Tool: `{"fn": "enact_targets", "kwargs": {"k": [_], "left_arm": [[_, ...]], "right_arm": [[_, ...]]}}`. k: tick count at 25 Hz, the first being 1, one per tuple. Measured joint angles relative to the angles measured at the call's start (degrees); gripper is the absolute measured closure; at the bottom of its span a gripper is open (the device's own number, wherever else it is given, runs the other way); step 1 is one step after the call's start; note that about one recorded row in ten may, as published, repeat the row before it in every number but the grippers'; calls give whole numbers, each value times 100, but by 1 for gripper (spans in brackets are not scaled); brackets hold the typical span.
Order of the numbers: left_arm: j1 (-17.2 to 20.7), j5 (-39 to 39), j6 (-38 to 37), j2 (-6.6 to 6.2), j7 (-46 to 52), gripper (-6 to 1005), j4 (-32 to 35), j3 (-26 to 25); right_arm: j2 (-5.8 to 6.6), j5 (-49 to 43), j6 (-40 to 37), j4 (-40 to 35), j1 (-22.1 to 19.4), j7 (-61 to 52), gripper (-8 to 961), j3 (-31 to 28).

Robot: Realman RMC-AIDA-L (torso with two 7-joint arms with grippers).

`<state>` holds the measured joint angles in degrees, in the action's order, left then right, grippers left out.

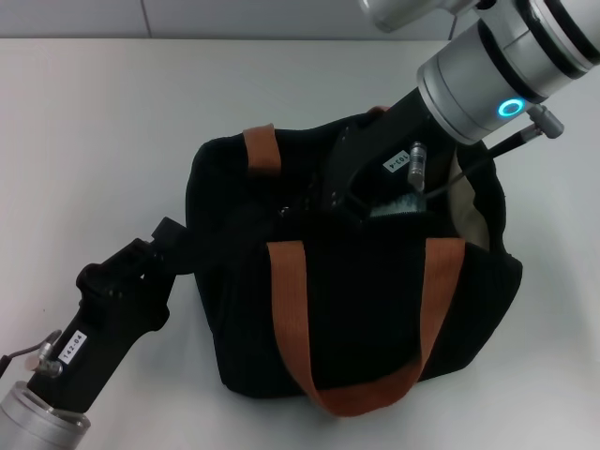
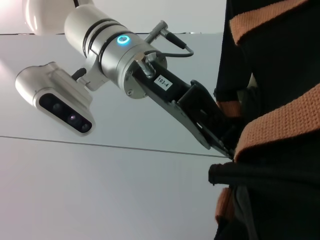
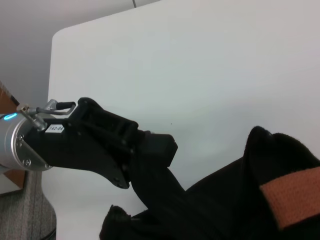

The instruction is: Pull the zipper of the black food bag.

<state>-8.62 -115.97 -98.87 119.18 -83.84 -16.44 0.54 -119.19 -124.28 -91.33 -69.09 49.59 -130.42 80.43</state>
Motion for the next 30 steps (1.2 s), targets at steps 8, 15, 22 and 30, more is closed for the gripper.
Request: {"fn": "enact_targets", "kwargs": {"k": [8,15,22,30], "left_arm": [[8,25,-1,0,19,976,-30,-129],[74,23,38,0,46,975,-63,-283],[78,21,43,0,52,975,-61,-300],[53,30,60,0,153,975,-61,-315]], "right_arm": [[1,-181,-335,-390,-267,-8,953,-117],[-5,-182,-479,-818,-803,-60,954,-166],[-11,-209,-702,-1346,-1393,-107,954,-224],[-8,-612,-949,-1589,-1936,83,939,-1399]]}}
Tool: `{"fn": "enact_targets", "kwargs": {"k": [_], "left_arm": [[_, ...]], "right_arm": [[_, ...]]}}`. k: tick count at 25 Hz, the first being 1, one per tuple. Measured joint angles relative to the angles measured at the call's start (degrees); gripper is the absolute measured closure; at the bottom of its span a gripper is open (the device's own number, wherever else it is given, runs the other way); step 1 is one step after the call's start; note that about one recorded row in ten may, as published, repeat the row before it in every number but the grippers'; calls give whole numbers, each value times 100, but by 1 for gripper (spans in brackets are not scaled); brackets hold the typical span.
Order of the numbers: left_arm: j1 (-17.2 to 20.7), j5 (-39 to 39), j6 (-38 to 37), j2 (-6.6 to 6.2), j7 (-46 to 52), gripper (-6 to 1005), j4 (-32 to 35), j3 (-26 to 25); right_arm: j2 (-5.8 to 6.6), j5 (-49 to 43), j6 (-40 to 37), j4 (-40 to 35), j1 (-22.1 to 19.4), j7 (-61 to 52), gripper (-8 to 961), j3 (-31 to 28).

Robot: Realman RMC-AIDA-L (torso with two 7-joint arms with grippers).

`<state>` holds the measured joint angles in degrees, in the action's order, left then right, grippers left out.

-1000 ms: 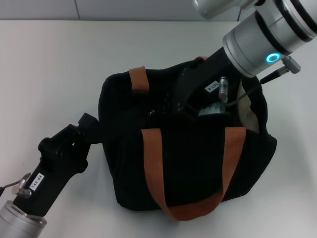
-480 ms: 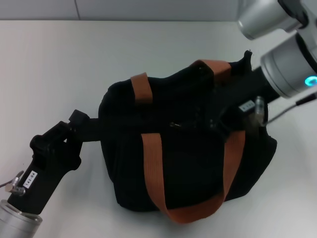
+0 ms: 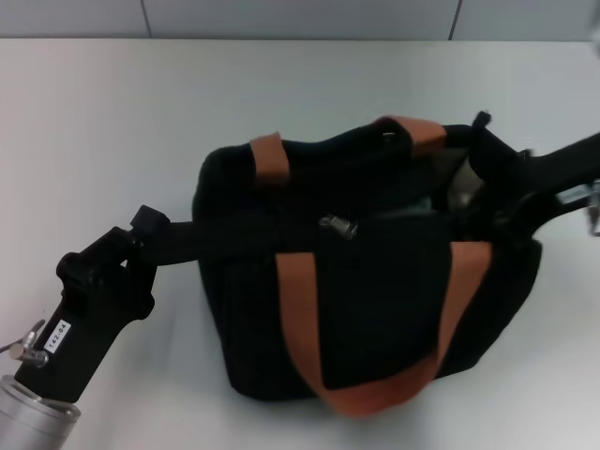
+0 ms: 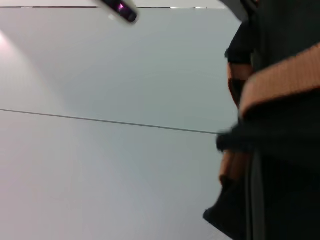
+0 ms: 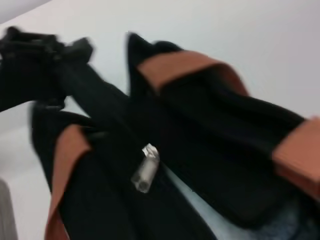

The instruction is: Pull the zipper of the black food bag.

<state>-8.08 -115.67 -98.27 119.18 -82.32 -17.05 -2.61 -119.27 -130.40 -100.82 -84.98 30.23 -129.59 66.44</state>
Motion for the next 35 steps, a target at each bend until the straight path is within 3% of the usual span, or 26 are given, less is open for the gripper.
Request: {"fn": "enact_targets", "kwargs": {"k": [4,7,10,13,21,35], "left_arm": [[-27,-32,2,0,20,975,0,4],[-33,-42,3,0,22,975,0,27],[-32,-42,14,0,23,975,0,51],[7,-64,19,0,22,975,-3,71],[25,-63,20,0,10,975,-9,171],[7,-61,6,0,-7,975,-9,275]], "right_arm": [[33,813,-336,260,-14,67,908,-575],[140,1444,-812,557,453,-652,885,-646],[132,1338,-916,614,700,-902,862,-591],[28,796,-875,729,1099,-1005,839,-463],[18,528,-621,1576,1669,-1058,710,-396],[8,319,-94,1780,1729,-1150,733,49]]}}
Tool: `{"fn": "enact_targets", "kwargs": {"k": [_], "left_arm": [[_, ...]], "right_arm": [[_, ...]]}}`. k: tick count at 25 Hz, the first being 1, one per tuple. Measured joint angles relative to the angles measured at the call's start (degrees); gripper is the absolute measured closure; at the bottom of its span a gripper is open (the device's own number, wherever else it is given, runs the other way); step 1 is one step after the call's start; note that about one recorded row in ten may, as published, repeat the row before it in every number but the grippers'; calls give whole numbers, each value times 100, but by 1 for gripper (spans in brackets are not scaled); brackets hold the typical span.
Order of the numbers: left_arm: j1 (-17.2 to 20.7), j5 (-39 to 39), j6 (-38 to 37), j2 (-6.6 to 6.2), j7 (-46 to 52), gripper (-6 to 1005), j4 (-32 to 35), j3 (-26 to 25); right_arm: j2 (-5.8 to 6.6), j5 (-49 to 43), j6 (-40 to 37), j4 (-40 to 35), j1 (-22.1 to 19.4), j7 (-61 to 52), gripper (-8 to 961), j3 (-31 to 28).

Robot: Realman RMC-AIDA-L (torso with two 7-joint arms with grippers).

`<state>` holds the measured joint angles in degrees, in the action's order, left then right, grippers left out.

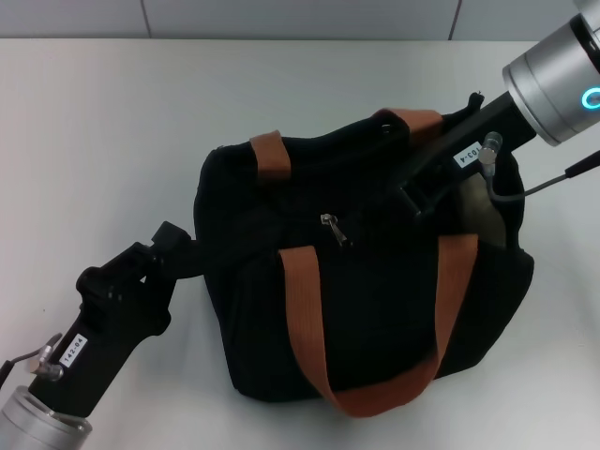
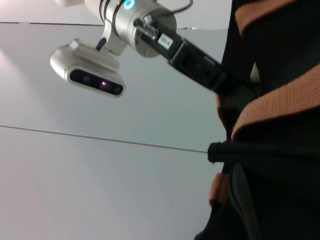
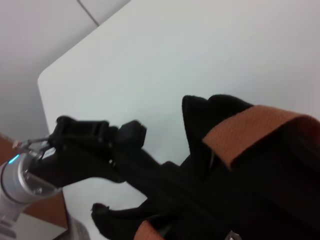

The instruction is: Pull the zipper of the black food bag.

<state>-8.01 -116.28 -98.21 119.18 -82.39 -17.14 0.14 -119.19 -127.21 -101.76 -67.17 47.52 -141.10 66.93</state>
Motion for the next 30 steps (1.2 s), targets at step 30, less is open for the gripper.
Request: {"fn": "enact_targets", "kwargs": {"k": [30], "left_arm": [[-12,0,-36,0,-6,974,0,69]], "right_arm": [[-2,312,377,479,118,351,849,224]]}}
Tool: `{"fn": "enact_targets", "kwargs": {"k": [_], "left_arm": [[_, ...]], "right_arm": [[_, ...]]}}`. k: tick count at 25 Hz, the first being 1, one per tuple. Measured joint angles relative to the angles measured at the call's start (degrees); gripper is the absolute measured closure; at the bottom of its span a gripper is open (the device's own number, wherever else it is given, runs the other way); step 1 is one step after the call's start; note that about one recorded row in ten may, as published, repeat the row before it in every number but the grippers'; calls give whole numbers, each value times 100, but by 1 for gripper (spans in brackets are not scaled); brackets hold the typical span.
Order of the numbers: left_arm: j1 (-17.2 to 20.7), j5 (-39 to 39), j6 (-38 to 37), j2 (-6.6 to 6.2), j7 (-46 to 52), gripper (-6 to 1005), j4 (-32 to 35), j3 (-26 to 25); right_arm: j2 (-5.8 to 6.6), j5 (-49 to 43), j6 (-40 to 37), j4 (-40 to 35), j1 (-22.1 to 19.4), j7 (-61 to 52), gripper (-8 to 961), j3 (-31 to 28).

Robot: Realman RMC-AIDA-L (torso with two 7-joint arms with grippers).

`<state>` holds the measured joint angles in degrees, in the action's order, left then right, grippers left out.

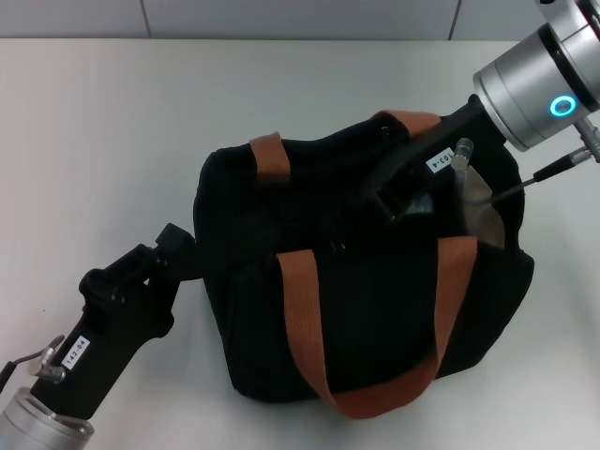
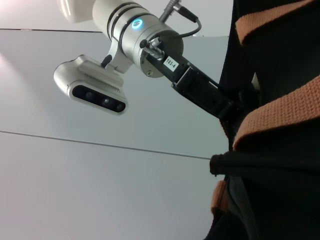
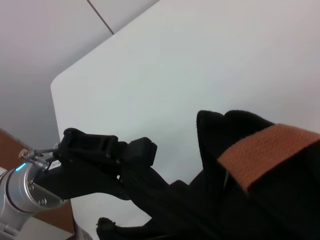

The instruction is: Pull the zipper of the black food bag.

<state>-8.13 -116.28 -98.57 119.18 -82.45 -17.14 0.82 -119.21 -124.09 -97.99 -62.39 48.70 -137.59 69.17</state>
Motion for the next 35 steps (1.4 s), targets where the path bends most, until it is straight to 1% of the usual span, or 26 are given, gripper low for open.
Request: {"fn": "enact_targets", "kwargs": {"k": [3,9,13,20,23,26,28,33,35], "left_arm": [[5,0,-6,0,-5,974,0,7],[20,0,-21,0,-8,974,0,14],[26,0,-31,0,-9,974,14,13],[53,1,-61,0,-9,974,26,-15],[72,3,-103,0,-8,974,31,-27],[82,11,-115,0,-8,974,39,-26],[97,19,-115,0,-8,974,41,-16],[137,8,-117,0,-8,974,34,3],[140,4,-117,0,-8,974,30,5]], "right_arm": [[2,8,22,120,91,-1,846,1],[-2,-22,77,144,108,24,890,40],[13,-24,116,122,86,44,958,41],[23,-29,0,125,64,101,955,10],[44,-1,-91,139,102,-114,954,-159],[90,-4,-256,143,233,-415,908,-264],[95,-37,-320,144,301,-562,877,-242],[49,-213,-345,154,404,-707,801,-220],[31,-328,-357,160,433,-745,753,-195]]}}
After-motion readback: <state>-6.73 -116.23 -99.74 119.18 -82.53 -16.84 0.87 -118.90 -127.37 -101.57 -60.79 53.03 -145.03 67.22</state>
